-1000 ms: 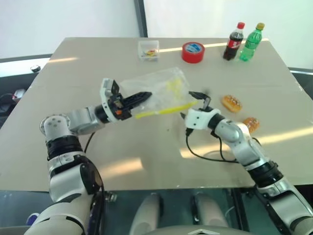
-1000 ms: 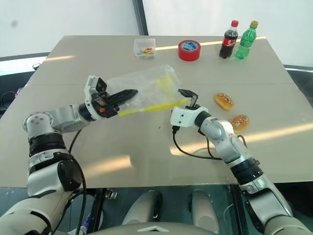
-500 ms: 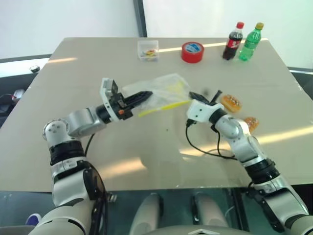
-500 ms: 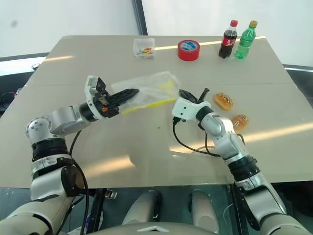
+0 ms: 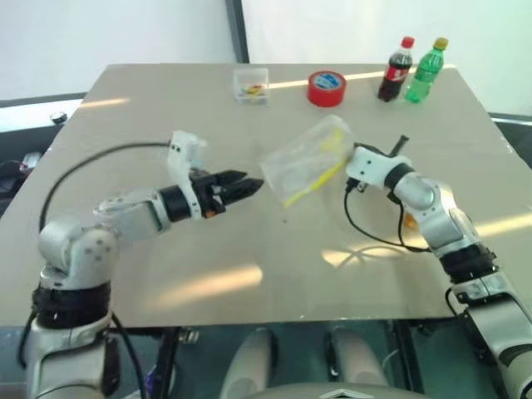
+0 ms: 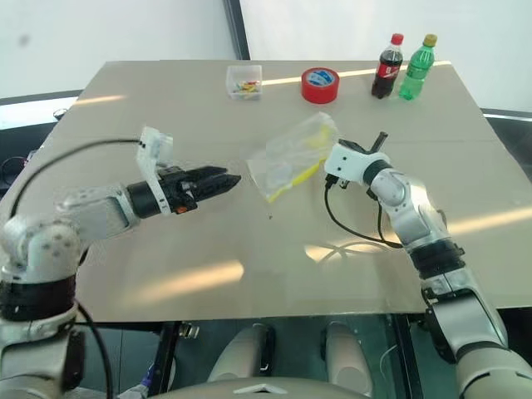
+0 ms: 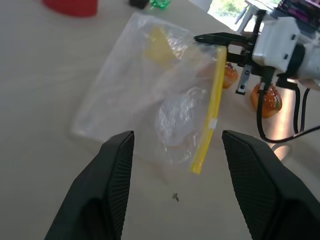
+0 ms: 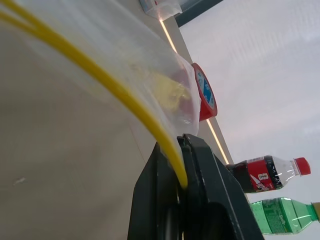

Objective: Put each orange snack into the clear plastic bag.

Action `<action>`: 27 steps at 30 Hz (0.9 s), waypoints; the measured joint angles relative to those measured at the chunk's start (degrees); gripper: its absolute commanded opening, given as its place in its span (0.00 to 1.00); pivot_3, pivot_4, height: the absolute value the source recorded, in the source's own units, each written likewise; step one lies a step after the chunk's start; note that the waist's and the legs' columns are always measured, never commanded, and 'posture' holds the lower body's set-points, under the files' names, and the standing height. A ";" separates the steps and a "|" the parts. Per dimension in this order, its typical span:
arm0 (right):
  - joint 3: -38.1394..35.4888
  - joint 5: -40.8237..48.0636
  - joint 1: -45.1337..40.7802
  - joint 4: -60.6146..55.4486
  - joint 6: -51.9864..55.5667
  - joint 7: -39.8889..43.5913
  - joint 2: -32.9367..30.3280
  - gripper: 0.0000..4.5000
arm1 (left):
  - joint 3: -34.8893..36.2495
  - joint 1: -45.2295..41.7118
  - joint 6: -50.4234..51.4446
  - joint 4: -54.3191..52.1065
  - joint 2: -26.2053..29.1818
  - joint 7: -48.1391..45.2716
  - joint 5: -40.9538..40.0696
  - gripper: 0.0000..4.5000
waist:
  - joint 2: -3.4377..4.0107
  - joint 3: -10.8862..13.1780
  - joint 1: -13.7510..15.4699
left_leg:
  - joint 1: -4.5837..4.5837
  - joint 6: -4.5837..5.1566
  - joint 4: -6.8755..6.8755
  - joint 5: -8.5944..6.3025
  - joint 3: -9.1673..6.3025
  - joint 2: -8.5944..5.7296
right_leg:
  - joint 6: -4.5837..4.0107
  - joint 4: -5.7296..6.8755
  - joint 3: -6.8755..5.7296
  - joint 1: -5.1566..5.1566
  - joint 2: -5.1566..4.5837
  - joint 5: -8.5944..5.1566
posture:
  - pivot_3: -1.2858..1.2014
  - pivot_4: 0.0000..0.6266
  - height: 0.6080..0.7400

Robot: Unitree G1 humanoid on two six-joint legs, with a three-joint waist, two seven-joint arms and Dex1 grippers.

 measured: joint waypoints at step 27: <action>0.79 2.31 -6.76 -3.52 15.73 9.17 5.82 0.00 | -24.09 3.13 -34.80 5.83 -10.69 -0.48 58.78 0.31 | 0.04 0.03 0.10 | -0.08 0.30 0.04 -0.16 -0.09 -0.03 | 0.01 0.09 -0.09 -0.06 0.03 0.00 | 0.52 0.24 1.00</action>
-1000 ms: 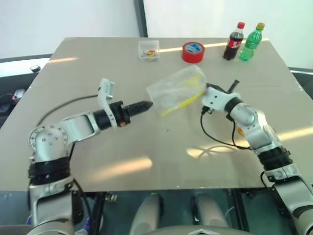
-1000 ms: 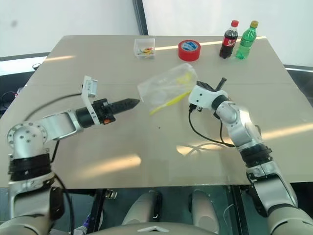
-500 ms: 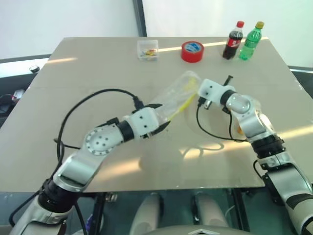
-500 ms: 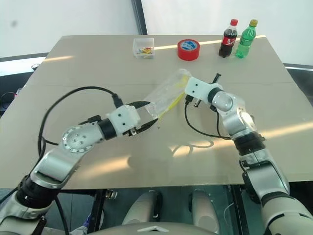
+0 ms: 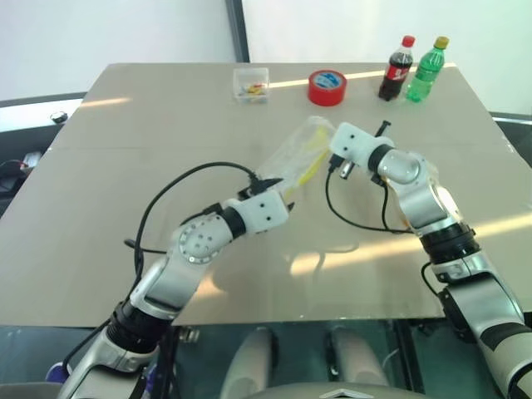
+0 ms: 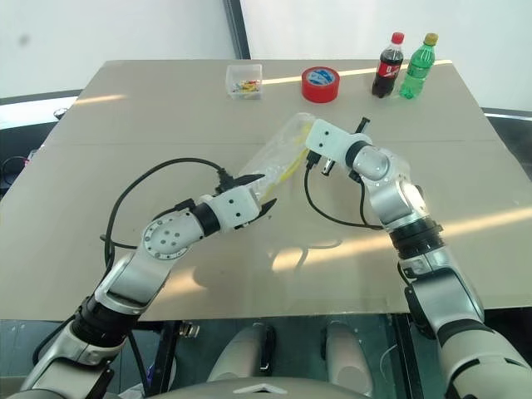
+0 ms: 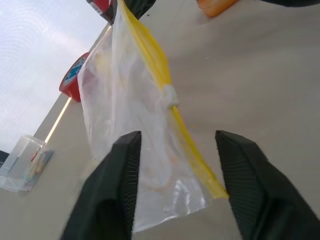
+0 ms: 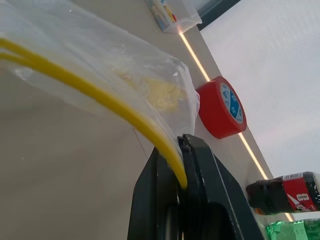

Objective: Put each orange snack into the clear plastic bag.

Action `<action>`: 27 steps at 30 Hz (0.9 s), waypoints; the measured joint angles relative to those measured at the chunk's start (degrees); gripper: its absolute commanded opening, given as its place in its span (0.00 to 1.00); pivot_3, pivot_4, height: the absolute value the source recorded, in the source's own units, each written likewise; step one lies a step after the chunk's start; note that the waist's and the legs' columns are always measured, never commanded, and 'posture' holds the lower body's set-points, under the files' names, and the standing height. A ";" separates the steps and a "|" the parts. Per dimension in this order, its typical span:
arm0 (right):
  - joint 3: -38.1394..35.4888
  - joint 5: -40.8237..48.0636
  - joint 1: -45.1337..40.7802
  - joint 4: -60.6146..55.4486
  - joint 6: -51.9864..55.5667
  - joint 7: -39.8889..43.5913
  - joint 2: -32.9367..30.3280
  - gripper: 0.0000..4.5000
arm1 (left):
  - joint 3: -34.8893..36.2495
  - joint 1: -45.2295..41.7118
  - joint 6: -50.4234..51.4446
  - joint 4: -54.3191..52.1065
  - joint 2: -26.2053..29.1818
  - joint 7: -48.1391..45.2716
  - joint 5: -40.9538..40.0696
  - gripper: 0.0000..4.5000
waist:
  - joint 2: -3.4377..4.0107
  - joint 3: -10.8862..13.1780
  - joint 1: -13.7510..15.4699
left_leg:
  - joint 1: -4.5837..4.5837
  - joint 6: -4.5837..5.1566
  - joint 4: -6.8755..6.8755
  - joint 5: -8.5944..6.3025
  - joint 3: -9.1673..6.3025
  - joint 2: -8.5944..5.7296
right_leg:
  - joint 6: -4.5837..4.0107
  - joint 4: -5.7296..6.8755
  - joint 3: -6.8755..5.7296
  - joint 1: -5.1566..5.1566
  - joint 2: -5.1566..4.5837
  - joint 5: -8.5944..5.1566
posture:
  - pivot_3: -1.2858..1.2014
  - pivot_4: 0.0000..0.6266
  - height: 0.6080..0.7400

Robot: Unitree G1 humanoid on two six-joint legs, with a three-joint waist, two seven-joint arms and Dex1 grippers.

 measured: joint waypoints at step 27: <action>-8.08 11.38 18.74 -28.96 22.14 6.15 -1.44 0.54 | 6.59 -9.71 -11.29 19.27 -0.53 -8.13 -3.26 0.00 | 0.00 0.00 -0.06 | -0.07 0.01 0.10 0.00 -0.14 -0.01 | 0.01 0.03 -0.11 0.01 0.00 0.00 | 0.52 0.24 1.00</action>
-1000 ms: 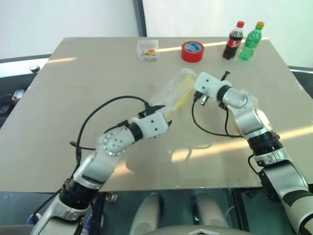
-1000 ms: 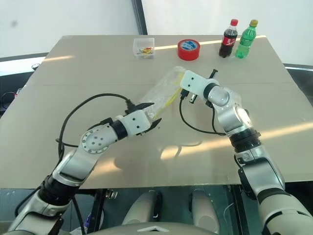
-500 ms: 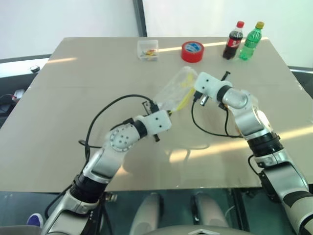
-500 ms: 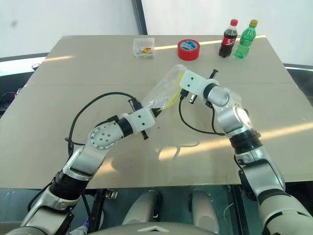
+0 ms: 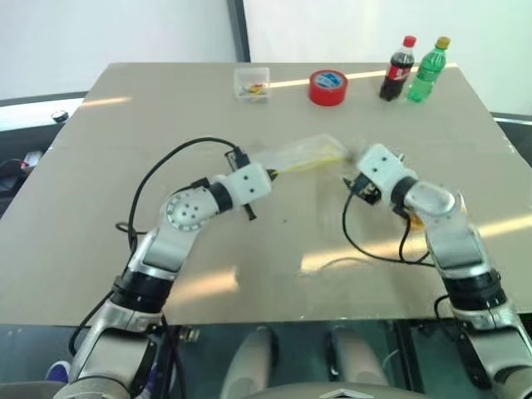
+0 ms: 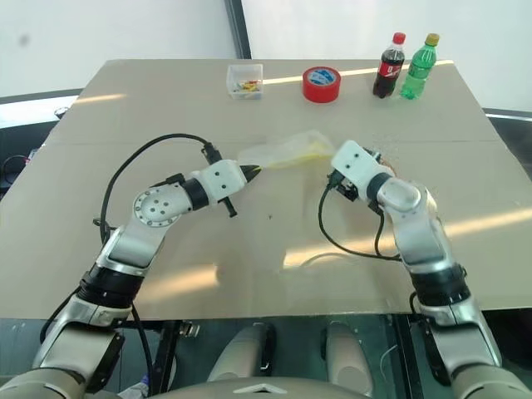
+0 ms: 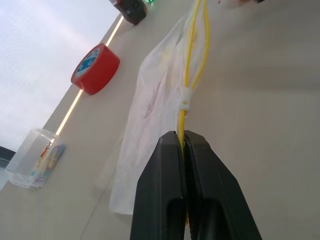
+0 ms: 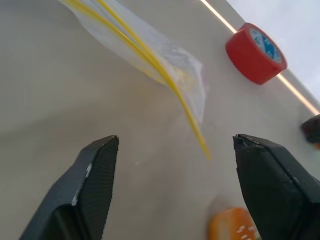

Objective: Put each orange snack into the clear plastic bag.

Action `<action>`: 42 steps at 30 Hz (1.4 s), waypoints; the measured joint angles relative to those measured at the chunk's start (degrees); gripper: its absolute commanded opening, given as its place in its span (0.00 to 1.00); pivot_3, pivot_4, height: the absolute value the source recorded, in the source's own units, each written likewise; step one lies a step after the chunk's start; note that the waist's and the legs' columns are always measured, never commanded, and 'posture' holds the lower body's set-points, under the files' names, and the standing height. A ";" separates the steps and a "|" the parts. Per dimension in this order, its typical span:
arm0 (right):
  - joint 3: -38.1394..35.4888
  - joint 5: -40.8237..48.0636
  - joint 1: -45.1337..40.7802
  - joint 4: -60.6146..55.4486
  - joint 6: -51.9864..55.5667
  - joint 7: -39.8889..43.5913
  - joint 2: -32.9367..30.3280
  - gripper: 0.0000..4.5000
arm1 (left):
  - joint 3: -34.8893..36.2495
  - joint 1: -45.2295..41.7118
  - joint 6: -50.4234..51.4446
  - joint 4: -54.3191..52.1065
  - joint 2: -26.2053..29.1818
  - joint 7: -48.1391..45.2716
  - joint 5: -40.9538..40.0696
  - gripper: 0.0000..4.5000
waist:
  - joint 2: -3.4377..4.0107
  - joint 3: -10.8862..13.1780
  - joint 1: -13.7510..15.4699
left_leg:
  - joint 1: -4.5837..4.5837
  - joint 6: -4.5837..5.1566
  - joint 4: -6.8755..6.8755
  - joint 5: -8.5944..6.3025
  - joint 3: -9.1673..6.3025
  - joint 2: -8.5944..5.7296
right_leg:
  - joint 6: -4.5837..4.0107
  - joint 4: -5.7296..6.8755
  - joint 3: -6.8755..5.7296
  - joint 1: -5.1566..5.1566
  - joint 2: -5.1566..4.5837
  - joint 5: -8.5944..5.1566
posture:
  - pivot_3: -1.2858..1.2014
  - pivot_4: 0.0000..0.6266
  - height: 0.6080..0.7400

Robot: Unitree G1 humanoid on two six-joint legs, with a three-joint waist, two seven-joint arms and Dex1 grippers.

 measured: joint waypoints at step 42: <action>3.08 15.15 -6.07 -0.85 11.95 -13.13 16.01 0.01 | 1.99 -0.53 0.60 0.77 -1.59 -0.84 -0.43 0.00 | 0.00 0.00 -0.03 | 0.00 -0.01 0.02 0.00 -0.09 -0.03 | 0.00 0.02 -0.07 0.00 0.02 0.00 | 0.52 0.24 1.00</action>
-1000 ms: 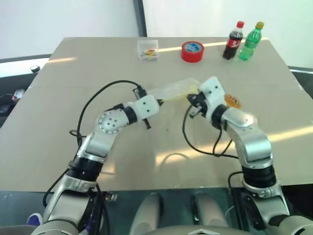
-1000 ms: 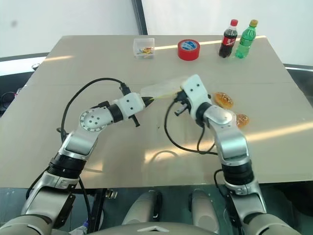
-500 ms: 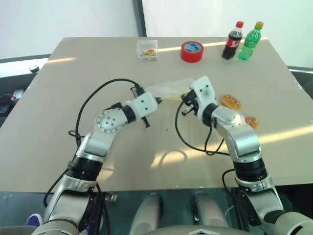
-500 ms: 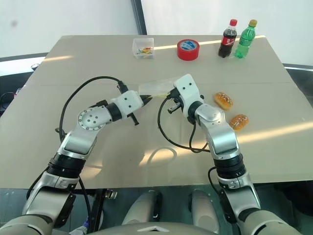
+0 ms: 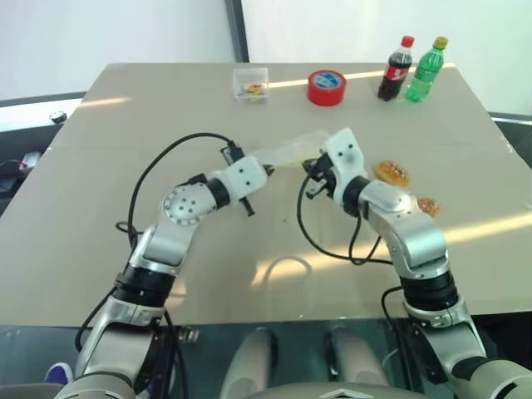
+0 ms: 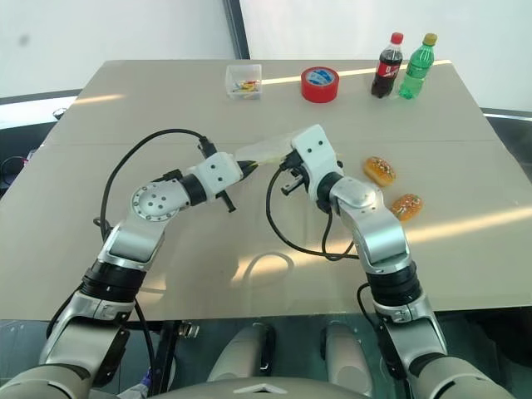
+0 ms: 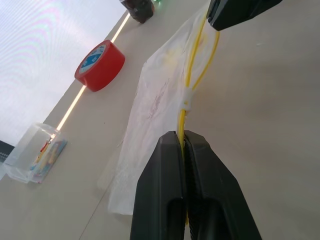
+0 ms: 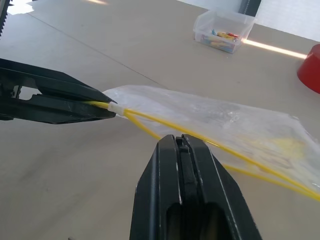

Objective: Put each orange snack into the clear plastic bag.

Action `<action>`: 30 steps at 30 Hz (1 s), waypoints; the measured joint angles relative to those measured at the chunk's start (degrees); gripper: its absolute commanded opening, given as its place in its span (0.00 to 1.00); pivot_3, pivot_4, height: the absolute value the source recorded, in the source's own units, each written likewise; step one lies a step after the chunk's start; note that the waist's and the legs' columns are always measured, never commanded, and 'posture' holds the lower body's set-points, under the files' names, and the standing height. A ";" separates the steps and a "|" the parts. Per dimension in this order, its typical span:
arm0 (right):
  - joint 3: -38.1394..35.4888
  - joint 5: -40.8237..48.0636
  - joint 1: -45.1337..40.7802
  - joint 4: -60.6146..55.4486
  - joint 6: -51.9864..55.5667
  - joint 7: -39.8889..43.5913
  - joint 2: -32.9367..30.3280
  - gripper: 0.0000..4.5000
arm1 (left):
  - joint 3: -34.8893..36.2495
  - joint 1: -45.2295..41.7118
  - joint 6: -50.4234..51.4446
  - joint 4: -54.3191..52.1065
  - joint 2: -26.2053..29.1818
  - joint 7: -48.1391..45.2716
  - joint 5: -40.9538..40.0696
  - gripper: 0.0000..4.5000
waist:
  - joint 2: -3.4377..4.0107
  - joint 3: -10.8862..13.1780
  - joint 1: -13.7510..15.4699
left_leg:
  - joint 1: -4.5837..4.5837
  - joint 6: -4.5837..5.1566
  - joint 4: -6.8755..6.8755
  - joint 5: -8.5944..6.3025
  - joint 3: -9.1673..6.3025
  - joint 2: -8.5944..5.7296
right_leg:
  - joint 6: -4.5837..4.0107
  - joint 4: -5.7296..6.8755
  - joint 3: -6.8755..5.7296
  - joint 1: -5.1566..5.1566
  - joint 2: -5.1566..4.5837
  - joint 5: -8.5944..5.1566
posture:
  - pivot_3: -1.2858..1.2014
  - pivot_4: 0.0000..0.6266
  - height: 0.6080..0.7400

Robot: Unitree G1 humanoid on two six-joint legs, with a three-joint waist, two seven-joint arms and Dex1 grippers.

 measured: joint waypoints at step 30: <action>-12.39 10.07 -1.05 13.82 -6.10 -9.51 10.39 0.01 | 0.02 2.18 0.89 -5.81 0.07 -4.13 -3.43 0.00 | 0.02 0.00 -0.04 | 0.01 0.00 -0.01 0.00 0.01 0.02 | 0.00 0.01 0.02 0.00 0.00 0.00 | 0.52 0.24 1.00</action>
